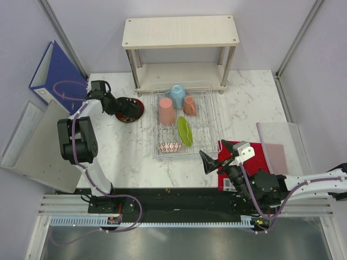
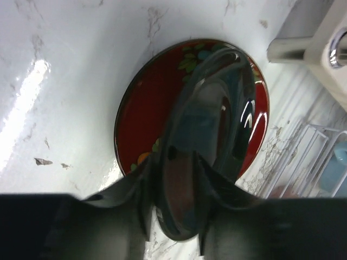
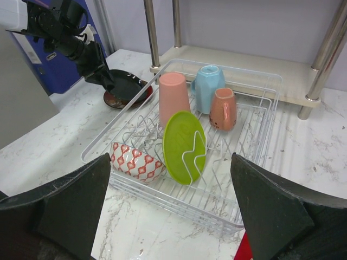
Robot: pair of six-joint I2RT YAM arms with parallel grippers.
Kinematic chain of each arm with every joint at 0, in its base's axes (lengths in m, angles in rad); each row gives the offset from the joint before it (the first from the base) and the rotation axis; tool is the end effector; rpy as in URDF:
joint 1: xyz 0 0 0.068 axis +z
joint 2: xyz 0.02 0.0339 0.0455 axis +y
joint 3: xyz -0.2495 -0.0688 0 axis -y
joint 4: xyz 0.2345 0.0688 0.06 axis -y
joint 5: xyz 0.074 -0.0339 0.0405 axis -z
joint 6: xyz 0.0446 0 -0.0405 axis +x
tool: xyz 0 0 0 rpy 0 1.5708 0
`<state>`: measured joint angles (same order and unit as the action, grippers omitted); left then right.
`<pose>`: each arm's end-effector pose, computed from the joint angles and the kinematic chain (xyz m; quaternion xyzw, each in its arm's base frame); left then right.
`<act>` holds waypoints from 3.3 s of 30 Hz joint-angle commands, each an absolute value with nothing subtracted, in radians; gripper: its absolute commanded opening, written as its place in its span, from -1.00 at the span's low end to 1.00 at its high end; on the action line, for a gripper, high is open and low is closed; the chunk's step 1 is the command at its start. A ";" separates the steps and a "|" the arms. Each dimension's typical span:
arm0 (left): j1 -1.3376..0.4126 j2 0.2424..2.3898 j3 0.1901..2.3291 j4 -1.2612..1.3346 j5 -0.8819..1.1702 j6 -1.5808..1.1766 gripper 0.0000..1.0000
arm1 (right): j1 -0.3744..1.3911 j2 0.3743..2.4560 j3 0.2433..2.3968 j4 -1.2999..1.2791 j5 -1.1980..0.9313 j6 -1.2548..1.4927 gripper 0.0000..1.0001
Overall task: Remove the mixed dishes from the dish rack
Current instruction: Place the plate at the center of the board, then pick up the plate from the dish rack.
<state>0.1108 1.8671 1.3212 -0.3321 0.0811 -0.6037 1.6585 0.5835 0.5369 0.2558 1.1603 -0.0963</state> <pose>0.3980 0.0406 0.1905 -0.3158 0.8853 -0.1197 0.3197 0.0286 0.1417 0.3190 -0.1326 0.6641 0.2126 0.7044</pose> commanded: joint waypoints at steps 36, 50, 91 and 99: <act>-0.291 1.181 1.243 -0.603 -0.124 -0.601 0.22 | 1.126 1.173 0.909 -0.072 0.715 0.195 0.96; -0.385 0.881 0.965 -0.617 -0.207 -0.591 0.20 | 1.042 1.548 1.160 -0.176 0.555 0.221 0.88; -0.385 0.930 0.864 -0.578 -0.186 -0.595 0.17 | 0.969 1.352 1.200 -0.222 0.388 0.166 -1.00; -0.385 0.928 0.903 -0.577 -0.155 -0.580 0.17 | 1.040 1.143 1.030 -0.129 0.308 -0.056 -1.00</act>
